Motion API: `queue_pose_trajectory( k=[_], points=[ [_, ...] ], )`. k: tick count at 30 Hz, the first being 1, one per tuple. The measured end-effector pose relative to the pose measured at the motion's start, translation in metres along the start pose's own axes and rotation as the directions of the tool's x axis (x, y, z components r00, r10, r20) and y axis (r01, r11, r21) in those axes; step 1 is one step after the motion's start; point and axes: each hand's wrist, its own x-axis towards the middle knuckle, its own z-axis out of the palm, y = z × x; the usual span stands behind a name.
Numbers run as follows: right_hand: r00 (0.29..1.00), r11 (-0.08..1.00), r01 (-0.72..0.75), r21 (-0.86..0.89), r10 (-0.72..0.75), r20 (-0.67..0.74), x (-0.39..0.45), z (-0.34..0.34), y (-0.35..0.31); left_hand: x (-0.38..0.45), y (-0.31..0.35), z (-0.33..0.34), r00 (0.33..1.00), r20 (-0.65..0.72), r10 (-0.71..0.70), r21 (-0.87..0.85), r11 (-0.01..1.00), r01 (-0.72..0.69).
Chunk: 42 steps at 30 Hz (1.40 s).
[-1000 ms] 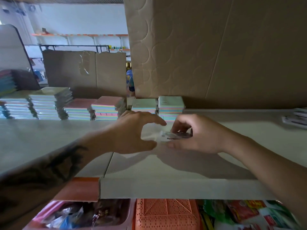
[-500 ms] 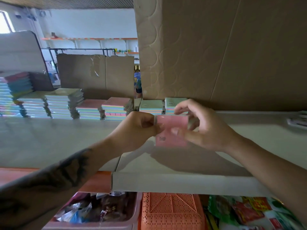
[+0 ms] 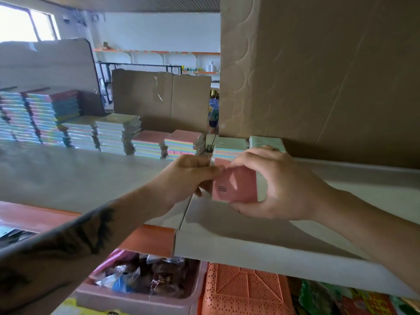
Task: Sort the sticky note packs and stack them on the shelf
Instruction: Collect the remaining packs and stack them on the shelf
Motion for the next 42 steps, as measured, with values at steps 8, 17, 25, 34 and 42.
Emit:
queue_pose_trajectory(
  k=[8, 17, 25, 34, 42],
  points=[
    [0.991, 0.992, -0.074, 0.102, 0.062, 0.12, 0.057, 0.025, -0.02, -0.013, -0.02, -0.07, 0.99, 0.024, 0.136, 0.328, 0.935, -0.137],
    [0.949, 0.953, -0.296, 0.067, 0.285, 0.136, 0.194, 0.063, -0.019, -0.037, -0.048, -0.197, 0.998, -0.017, -0.068, 0.937, 0.347, 0.039],
    [0.885, 0.91, -0.415, -0.017, 0.408, 0.226, 0.263, 0.105, -0.011, -0.041, -0.076, -0.222, 0.96, 0.015, -0.281, 0.922, 0.374, 0.095],
    [0.815, 0.872, -0.487, -0.057, 0.477, 0.33, 0.277, 0.121, -0.005, -0.04, -0.085, -0.225, 0.982, 0.015, -0.189, 0.92, 0.388, 0.06],
    [0.81, 0.863, -0.503, -0.038, 0.487, 0.326, 0.273, 0.123, -0.006, -0.041, -0.082, -0.225, 0.986, 0.019, -0.168, 0.916, 0.399, 0.05]
  ],
)
